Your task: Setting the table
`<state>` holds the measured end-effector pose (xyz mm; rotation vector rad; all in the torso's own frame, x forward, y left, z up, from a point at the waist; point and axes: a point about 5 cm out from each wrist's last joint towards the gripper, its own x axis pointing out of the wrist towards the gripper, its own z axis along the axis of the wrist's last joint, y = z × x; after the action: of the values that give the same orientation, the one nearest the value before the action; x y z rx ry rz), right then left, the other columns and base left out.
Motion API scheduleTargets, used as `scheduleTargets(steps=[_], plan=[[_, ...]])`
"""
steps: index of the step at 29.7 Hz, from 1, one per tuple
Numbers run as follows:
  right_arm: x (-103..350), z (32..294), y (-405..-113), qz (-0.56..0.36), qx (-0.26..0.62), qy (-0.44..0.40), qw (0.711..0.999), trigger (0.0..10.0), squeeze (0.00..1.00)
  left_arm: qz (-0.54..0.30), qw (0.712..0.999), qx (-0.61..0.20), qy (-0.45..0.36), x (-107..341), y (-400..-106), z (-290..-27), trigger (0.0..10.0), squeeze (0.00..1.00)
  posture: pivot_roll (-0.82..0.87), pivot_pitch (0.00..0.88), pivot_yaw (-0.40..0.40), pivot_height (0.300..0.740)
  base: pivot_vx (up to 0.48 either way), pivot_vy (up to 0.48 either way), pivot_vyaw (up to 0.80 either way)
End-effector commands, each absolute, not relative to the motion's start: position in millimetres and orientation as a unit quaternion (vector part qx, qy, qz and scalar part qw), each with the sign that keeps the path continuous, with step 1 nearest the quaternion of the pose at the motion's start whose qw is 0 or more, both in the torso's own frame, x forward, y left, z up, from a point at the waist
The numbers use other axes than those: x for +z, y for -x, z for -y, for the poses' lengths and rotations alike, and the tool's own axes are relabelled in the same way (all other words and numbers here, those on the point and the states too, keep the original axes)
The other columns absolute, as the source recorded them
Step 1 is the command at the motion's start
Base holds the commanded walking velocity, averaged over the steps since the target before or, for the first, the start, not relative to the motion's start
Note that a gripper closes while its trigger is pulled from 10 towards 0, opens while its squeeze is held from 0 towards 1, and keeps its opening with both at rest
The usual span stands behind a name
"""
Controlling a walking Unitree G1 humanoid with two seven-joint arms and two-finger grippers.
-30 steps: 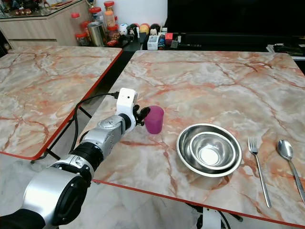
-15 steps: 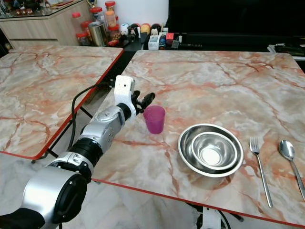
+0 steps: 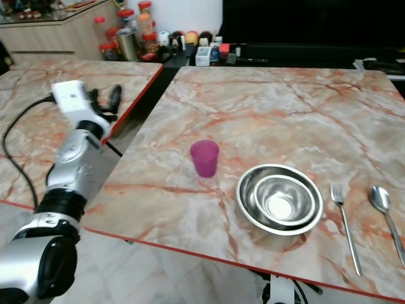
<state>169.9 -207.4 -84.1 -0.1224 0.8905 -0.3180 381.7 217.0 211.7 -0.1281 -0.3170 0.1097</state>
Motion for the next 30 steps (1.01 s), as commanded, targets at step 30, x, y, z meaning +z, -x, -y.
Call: scheduleTargets(steps=[30], plan=[[-87.7,202.6,-165.1,-0.444,-0.13,0.069,0.884,10.0,0.0,-0.233,0.853,0.449,-0.131,8.0,-214.3,-344.0,10.0,0.0,0.02,0.0,0.074,0.719,0.0,0.0,0.0]])
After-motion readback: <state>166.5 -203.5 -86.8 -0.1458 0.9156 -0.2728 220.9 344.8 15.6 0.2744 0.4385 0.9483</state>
